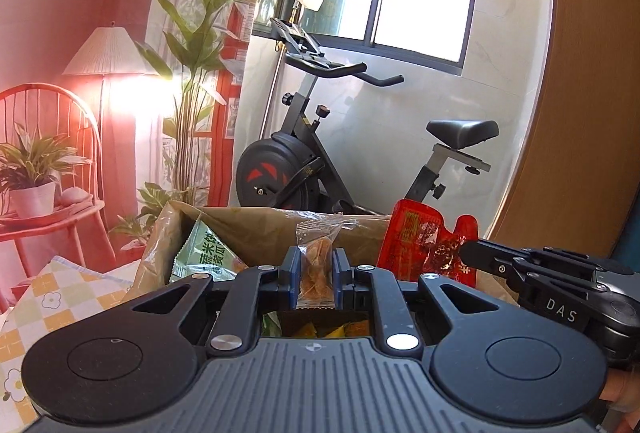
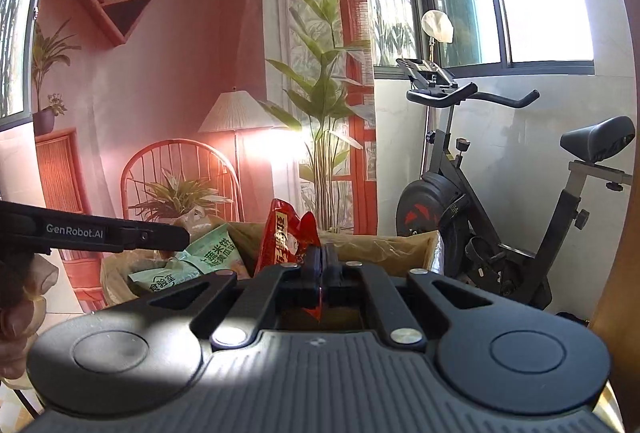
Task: Organize snacks
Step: 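Carry both packets over the box and open both tools to drop them, then move both tools back down to the snacks beside the box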
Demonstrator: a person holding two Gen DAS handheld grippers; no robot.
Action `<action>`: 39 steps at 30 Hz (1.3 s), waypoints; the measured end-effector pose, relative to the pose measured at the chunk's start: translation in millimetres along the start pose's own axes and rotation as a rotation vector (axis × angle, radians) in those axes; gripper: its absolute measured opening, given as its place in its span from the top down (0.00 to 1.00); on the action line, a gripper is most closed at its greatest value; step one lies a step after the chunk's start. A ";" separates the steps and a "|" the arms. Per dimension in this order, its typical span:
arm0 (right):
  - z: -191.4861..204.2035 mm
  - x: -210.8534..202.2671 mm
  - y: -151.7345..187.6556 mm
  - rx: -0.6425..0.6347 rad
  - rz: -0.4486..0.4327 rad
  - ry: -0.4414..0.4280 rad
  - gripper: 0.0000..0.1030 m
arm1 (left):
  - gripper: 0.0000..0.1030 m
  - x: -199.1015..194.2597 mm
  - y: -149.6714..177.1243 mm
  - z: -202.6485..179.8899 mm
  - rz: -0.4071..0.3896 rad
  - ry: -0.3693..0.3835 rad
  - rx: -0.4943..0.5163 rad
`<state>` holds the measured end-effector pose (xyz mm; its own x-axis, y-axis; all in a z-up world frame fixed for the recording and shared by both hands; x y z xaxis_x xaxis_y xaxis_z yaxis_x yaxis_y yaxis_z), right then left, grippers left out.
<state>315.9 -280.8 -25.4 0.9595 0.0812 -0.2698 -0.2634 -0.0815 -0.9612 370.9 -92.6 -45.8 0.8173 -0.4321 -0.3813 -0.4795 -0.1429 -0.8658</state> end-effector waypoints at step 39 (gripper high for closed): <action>31.2 -40.9 42.5 0.024 0.082 -0.015 0.20 | 0.23 -63.8 21.5 50.9 0.050 -0.087 0.025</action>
<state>262.3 -256.7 -57.0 0.9332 0.0898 -0.3478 -0.3430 -0.0648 -0.9371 324.8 -22.7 -56.6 0.8176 -0.3586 -0.4505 -0.5136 -0.1003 -0.8522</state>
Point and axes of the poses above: each gripper's, at about its wrist camera, not at the fingertips, and x roughly the way its jaws point, z to its left, y to its underside, the point moved 9 cm from there along x, roughly the way its jaws point, and after that the axes turned 11 degrees about -x, right-handed, at the moved point
